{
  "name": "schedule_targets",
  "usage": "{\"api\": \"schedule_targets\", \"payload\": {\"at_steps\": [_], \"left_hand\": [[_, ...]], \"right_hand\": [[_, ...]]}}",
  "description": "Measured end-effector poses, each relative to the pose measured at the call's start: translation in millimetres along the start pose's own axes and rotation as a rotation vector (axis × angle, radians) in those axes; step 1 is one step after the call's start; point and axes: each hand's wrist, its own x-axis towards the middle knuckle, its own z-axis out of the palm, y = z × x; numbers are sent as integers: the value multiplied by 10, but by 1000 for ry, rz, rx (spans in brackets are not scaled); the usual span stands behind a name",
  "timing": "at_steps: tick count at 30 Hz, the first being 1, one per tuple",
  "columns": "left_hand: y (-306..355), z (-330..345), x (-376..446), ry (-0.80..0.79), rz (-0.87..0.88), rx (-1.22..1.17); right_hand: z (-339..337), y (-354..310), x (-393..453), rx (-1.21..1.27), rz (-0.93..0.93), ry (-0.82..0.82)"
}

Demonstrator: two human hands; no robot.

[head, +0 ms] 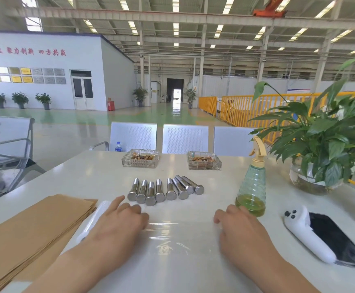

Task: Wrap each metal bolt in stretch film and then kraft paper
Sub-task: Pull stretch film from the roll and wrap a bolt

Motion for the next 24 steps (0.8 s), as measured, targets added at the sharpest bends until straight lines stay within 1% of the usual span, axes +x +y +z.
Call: {"api": "schedule_targets", "payload": {"at_steps": [2, 4, 6, 8, 14, 16, 19, 22, 24], "left_hand": [[66, -39, 68, 13, -6, -176], [146, -63, 130, -47, -5, -295], [199, -50, 174, -120, 13, -321], [214, -49, 193, -160, 15, -350], [215, -61, 167, -219, -10, -418], [241, -80, 156, -178, -42, -359], [219, -117, 166, -7, -127, -173], [-52, -124, 153, 103, -288, -181], [-414, -70, 121, 104, -438, -233]], "right_hand": [[-15, -115, 31, 115, -74, 22], [-10, -243, 69, 175, -136, -35], [13, -321, 89, 162, -152, -120], [31, -330, 95, 154, -146, -170], [81, -266, 79, 168, -161, -160], [96, -261, 85, 177, -160, -152], [128, -251, 107, 223, -166, -80], [161, -112, 138, 251, -117, 29], [169, 75, 159, 261, -29, 86]]}}
